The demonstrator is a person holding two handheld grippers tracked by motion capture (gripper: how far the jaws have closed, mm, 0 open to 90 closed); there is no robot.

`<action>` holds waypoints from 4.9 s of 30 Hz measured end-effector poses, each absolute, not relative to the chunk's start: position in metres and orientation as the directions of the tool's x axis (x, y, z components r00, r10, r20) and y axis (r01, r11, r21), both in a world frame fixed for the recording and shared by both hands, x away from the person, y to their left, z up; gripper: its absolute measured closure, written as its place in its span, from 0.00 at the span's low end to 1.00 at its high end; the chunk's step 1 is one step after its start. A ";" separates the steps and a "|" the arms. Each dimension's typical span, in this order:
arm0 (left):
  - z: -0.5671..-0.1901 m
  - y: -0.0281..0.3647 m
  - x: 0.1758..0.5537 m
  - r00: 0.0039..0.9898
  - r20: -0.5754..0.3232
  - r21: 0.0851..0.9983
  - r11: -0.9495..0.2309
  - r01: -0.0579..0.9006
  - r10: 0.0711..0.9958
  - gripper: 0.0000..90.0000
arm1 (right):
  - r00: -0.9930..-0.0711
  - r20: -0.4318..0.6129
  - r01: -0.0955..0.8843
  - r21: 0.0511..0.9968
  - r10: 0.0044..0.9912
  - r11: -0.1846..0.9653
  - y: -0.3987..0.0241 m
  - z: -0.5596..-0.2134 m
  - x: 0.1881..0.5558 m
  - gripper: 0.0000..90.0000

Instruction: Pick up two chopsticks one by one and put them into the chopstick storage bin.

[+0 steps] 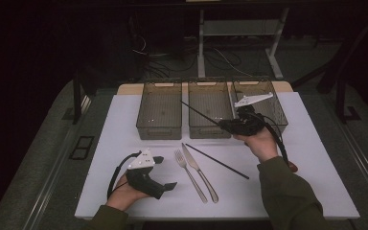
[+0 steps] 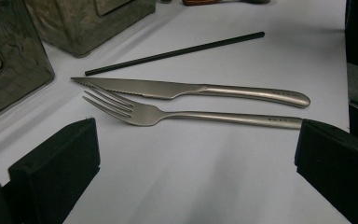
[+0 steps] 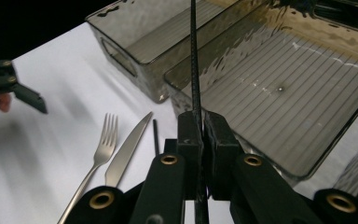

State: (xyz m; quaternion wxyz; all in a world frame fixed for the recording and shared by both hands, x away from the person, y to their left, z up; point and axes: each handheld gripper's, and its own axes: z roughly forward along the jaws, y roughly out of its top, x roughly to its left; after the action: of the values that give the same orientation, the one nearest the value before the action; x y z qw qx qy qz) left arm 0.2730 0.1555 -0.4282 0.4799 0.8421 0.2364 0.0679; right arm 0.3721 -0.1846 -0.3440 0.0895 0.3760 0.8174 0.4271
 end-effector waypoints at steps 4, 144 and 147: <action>-0.428 0.155 0.273 0.880 -0.114 0.841 -0.427 0.333 0.462 0.00 | -0.693 0.176 0.548 0.759 0.699 0.352 -0.177 -0.345 0.379 0.95; -0.429 0.156 0.272 0.883 -0.111 0.843 -0.428 0.326 0.455 0.00 | -0.788 0.201 0.489 0.778 0.581 0.395 -0.212 -0.391 0.333 0.42; -0.429 0.156 0.272 0.883 -0.111 0.841 -0.431 0.328 0.455 0.00 | -0.785 0.201 0.495 0.772 0.586 0.398 -0.218 -0.394 0.328 0.44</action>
State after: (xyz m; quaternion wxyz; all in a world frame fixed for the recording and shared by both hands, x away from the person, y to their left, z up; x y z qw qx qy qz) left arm 0.2723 0.1562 -0.4286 0.4804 0.8432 0.2322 0.0663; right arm 0.3279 -0.2180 -0.3945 0.0514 0.3237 0.8346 0.4427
